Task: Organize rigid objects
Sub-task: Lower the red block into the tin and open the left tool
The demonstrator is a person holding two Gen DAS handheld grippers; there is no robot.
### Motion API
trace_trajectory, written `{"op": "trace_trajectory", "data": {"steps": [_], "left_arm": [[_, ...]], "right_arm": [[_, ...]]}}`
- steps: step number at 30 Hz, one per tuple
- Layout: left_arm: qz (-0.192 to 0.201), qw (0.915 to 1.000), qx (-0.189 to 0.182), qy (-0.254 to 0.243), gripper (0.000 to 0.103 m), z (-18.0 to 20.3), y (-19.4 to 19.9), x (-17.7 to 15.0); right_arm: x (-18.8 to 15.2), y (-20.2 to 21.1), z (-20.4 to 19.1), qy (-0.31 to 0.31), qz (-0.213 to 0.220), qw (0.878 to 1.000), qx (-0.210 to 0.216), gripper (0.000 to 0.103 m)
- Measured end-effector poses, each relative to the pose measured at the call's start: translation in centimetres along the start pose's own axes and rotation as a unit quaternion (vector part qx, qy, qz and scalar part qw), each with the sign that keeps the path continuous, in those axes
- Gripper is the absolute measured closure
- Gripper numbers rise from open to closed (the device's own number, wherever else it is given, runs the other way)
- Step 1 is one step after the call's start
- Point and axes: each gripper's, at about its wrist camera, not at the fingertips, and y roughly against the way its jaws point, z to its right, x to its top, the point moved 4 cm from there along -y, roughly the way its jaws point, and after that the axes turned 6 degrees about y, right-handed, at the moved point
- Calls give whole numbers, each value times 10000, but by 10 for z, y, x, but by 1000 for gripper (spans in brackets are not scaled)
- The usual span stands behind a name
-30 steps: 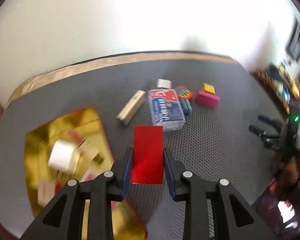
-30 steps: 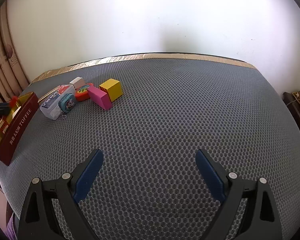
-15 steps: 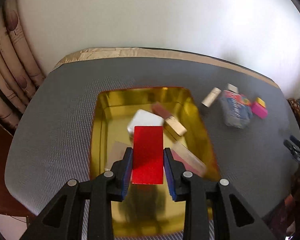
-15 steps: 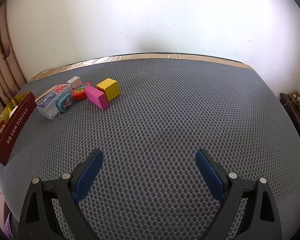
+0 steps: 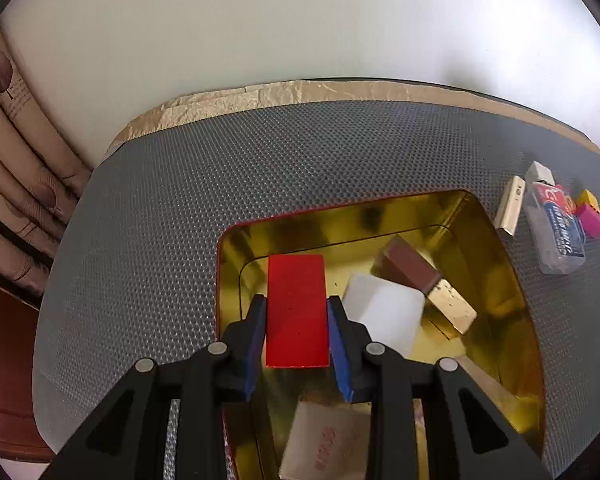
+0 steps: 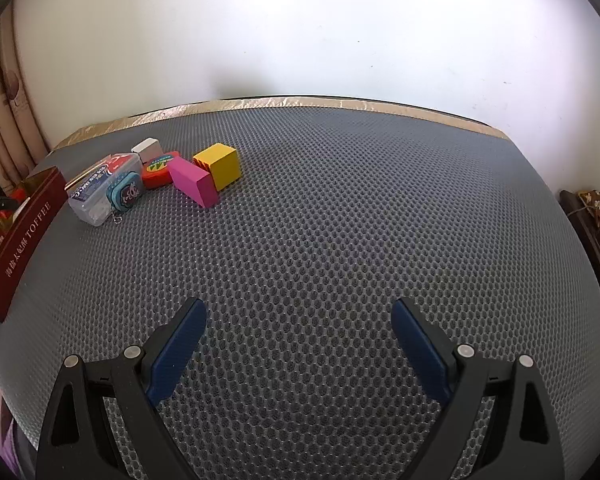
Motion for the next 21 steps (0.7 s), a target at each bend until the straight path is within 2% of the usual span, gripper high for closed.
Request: {"op": "trace_trajectory", "data": {"steps": [10,18,21], "left_arm": [[-12,10000,83,-11,73,-1,-15,-1],[-43,9999,33,122,71,0,-3,-4],[114,9994,6,334,70,-3,12,-2]], "right_arm": [[1,-1,0,24,-39,10000,-25,11],[-1,-2,-2,76,-56,9999,-47,11],[-1,-2,-2,81,-37,10000,-37,11]]}}
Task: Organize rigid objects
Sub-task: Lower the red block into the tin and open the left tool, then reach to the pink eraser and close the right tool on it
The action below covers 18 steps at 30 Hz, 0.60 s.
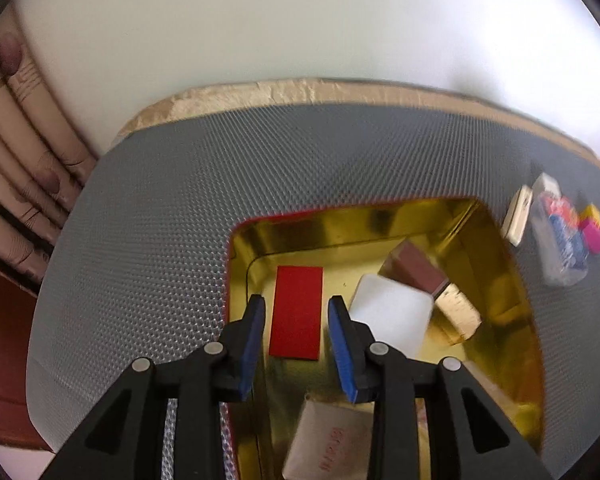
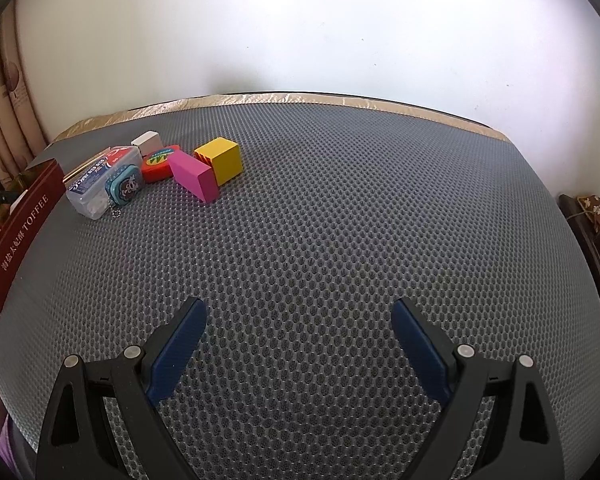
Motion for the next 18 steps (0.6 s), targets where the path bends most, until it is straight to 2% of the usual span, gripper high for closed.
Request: {"op": "trace_trajectory", "data": {"steps": [3,6,9,10,12,13,15,18], "left_arm": [[383,9990,-73,237,67,6,34,-2],[640,9962,-470,350,65,23,72,-13],[524,9946,-814,366,64,49,94,-30],[417,9925,-1093,358,64,64,102,-40],[315,9896,-1386,213,64,87,111,-53],[307,9890,-1444,109,64,101,118,-61],[300,9855,-1661,-155,63,131,130,-78],[124,9821,-1860,-272,62,166,132,-102]], "right_arm": [[0,0,0,14,17,10000,50,11],[0,2,-2,66,62,9999,136,11],[2,3,-6,169,115,9995,257,11],[2,3,-8,211,91,9993,309,12],[6,0,-13,340,31,9985,430,17],[9,0,-15,405,25,9981,460,21],[18,0,-19,500,69,9971,566,21],[38,1,-27,644,219,9949,745,23]]}}
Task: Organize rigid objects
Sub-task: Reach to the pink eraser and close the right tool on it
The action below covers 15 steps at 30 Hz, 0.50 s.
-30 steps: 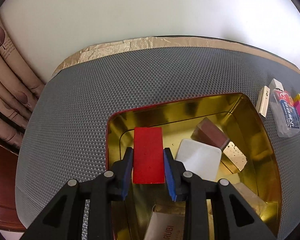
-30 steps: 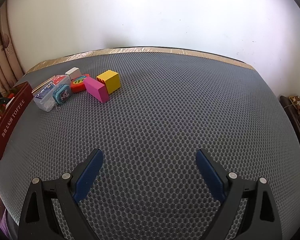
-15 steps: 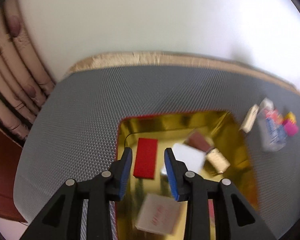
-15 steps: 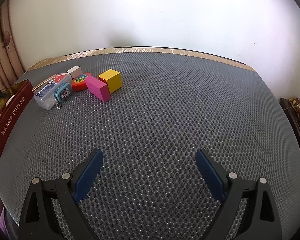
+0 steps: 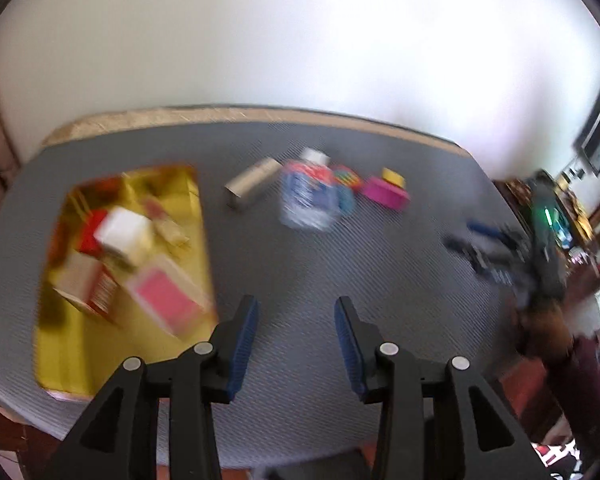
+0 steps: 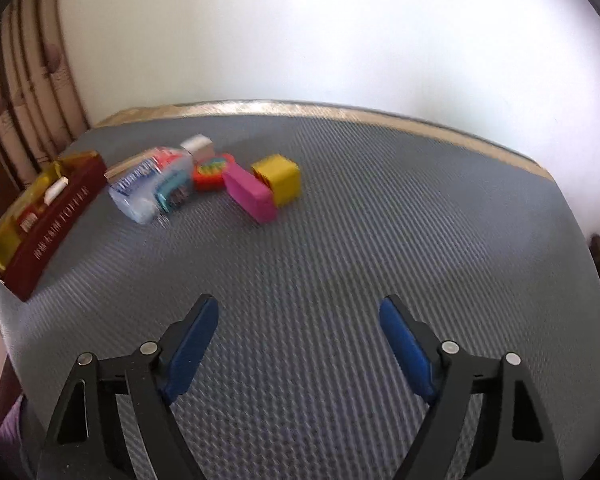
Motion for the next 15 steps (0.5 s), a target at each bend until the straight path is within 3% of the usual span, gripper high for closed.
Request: {"op": "trace_trajectory", "data": {"steps": [2,4,8,15], "left_arm": [[-93,9999,-71,-89,62,16,-10,-15],[-138,9997,87,-194,62,27,-18,-25],[-230,9985,243,-431,62,41,-29,-35],[-247,9982,138,-520,62,47,-26,-39]], "right_arm": [[13,-4,-1,75,48,9999,97,24],[25,-13,-2,160,31,9997,194,25],[37,-37,-5,427,-219,9987,186,55],[47,-63,-3,295,-352,9977,506,55]]}}
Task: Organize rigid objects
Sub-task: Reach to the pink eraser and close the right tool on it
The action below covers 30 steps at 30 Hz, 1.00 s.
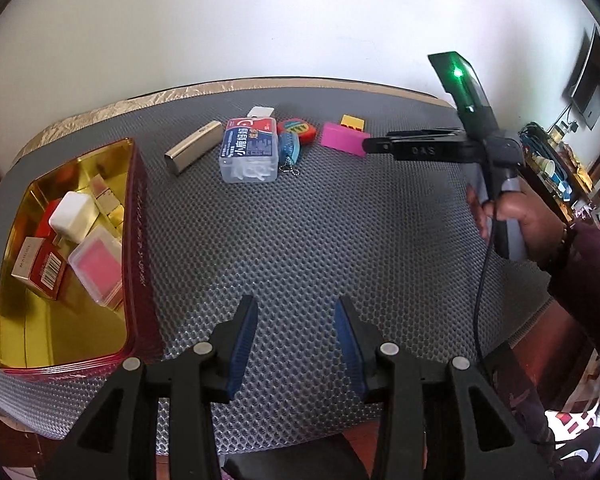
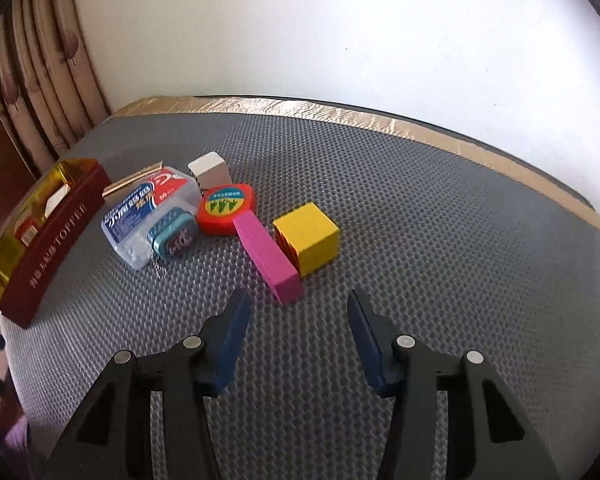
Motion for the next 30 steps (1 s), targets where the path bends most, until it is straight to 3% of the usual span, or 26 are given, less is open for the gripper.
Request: {"op": "trace_trajectory", "data": {"steps": [6,9,10,11,16,30], "left_arm": [[-172,9998,-96,71,62,-11,-9,0],[-256,9996,-63,58,62,-12,-13,-3],[-293,9995,-63,74,62,-13,-14,-4],[-314,9994,-67,94,62,-14,-15,-4],[-362,9990,-130,211,62,-19,-18,-4],[-432,9987,-146,223,62,-20,-23,-4]], "right_arm": [[8,-15,-6,120,-135,9998,119,57],[10,-19,-15,223,-220,9993,222,75],[11,-19,-20,260,-232,9991,251,85],[11,-19,-24,306,-257,9989,261,87],[13,-16,-41,582,-266,9978,169,88],[27,-35,-40,269,-530,9982,123,86]]}}
